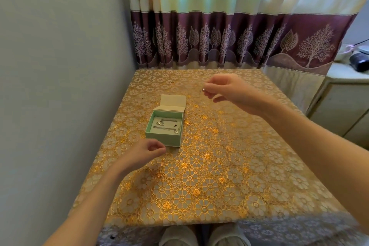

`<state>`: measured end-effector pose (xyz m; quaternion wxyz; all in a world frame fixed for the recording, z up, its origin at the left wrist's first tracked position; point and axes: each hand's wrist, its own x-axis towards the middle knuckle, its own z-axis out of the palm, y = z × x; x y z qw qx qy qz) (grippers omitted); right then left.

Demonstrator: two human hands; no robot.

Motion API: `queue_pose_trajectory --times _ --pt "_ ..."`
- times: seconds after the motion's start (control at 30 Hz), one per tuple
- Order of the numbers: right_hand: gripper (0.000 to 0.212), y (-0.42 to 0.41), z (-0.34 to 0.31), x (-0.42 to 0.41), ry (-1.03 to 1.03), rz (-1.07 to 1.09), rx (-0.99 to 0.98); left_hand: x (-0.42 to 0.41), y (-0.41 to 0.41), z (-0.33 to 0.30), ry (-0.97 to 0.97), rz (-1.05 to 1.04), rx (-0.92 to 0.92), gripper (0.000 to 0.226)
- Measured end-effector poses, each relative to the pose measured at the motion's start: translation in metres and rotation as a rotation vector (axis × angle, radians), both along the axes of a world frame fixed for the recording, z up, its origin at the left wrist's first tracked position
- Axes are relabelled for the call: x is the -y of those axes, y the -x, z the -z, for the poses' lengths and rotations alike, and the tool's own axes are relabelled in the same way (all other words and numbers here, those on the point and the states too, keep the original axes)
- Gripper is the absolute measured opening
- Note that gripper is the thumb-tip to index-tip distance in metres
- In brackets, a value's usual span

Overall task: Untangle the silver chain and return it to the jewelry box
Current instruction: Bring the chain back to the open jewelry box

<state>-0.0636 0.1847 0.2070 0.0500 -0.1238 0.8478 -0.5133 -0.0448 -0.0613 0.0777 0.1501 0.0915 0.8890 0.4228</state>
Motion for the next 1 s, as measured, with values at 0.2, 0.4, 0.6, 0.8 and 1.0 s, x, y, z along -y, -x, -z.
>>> queue_pose_trajectory --times 0.2,0.4,0.6,0.8,1.0 --pt "0.01 0.009 -0.025 0.036 0.142 -0.094 -0.039 -0.034 0.01 -0.032 -0.415 -0.044 -0.052 0.084" --pt "0.011 0.023 -0.021 0.039 0.572 -0.021 0.112 -0.057 0.01 -0.056 -0.487 0.061 -0.15 0.017" --pt "0.015 0.026 0.031 0.002 0.857 0.214 0.295 -0.034 0.023 -0.087 -0.174 0.012 -0.337 0.016" --pt "0.017 0.014 0.102 0.021 1.032 0.238 0.535 -0.043 0.041 -0.12 0.136 0.152 -0.565 0.015" --pt "0.021 0.02 0.121 0.049 1.336 0.178 0.704 -0.06 0.057 -0.13 -0.016 0.17 -0.591 0.015"
